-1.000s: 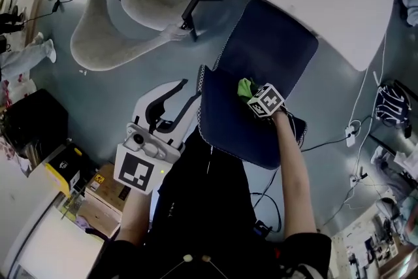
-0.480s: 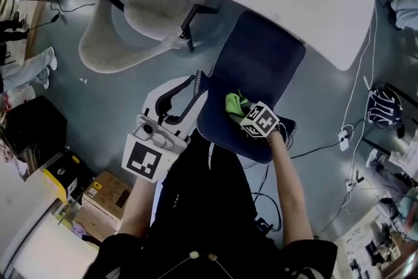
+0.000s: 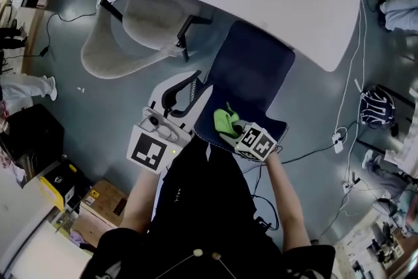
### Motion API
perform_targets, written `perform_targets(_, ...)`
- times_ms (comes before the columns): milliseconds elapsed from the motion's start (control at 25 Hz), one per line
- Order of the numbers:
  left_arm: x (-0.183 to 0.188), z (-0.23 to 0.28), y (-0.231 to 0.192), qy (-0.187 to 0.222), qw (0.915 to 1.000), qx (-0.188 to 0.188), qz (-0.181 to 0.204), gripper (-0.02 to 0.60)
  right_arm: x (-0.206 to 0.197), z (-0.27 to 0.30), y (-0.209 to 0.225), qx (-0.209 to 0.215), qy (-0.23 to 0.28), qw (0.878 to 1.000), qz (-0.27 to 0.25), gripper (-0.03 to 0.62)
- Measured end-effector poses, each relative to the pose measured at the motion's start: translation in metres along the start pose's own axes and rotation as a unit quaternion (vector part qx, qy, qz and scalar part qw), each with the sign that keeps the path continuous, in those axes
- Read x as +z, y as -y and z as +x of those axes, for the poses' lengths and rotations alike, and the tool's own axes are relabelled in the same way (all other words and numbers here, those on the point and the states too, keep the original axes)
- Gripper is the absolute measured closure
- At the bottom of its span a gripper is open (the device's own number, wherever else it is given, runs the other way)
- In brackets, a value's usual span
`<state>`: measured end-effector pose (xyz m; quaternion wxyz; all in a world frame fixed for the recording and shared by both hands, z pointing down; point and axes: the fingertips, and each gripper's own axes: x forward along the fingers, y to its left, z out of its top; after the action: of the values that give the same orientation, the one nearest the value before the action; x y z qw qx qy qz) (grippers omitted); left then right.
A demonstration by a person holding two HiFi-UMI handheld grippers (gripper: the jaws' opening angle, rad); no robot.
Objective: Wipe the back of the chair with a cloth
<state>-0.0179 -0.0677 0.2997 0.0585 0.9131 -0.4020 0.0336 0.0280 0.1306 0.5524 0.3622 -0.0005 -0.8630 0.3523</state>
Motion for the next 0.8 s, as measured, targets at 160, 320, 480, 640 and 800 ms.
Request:
perform_targets(160,0.003,0.005,0.001,0.004,1.0000,-0.005,-0.001,0.479,0.006,-0.007,-0.018,-0.010,-0.003,0.999,-0.031,0.576)
perform_targets(320,0.002,0.008,0.003,0.001,1.0000,-0.007,-0.001,0.479,0.015,-0.017,-0.036,0.017,-0.004,0.998,-0.057,0.576)
perform_targets(480,-0.005,0.006,-0.005,-0.007,1.0000,0.005,-0.004,0.479,0.030,-0.024,-0.015,-0.022,0.021,0.997,-0.068,0.576)
perform_targets(640,-0.020,-0.004,-0.013,-0.022,0.9994,0.022,-0.013,0.479,0.038,-0.025,0.033,-0.070,0.021,0.996,-0.055,0.576)
perform_targets(800,-0.039,-0.016,-0.021,-0.037,0.9984,0.038,-0.022,0.479,0.039,-0.013,0.082,-0.106,0.013,0.993,-0.047,0.576)
